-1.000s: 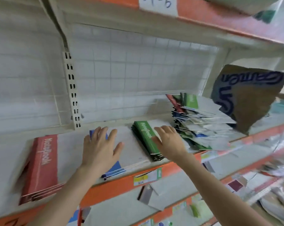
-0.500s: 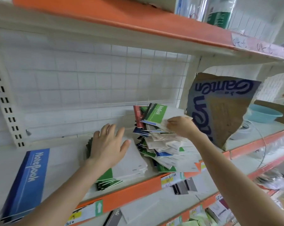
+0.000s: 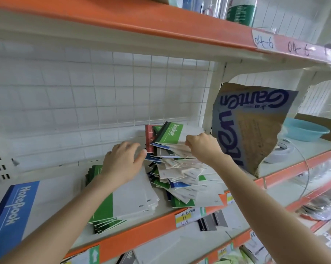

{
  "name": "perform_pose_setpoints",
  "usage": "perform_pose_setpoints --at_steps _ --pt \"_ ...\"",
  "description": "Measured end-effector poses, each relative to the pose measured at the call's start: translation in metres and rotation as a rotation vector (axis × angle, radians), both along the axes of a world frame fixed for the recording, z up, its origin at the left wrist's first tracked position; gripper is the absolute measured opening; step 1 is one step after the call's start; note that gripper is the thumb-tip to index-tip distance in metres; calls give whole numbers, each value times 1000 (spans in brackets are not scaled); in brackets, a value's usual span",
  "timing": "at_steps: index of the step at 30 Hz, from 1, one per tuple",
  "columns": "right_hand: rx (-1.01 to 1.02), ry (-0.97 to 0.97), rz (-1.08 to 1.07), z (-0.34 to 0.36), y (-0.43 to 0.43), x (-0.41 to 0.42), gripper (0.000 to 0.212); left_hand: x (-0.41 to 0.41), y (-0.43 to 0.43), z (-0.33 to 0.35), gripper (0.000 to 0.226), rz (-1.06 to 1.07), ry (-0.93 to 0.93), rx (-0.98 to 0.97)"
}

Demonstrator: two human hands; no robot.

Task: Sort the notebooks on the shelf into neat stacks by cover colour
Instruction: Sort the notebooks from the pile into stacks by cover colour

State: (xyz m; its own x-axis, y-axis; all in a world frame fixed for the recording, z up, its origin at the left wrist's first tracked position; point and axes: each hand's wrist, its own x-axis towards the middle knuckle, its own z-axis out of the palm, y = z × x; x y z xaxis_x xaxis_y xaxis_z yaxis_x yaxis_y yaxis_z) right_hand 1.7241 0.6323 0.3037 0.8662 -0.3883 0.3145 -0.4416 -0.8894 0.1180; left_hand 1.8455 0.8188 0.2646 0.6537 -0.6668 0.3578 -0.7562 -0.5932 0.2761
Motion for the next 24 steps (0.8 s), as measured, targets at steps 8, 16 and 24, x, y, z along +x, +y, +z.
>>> perform_pose_setpoints --at_steps 8,16,24 --pt "-23 -289 504 -40 18 -5 6 -1 1 14 36 0 1232 -585" --pt "275 -280 441 -17 12 -3 40 2 15 17 24 147 1306 -817" --pt "126 124 104 -9 -12 12 37 -1 38 21 32 136 1273 -873"
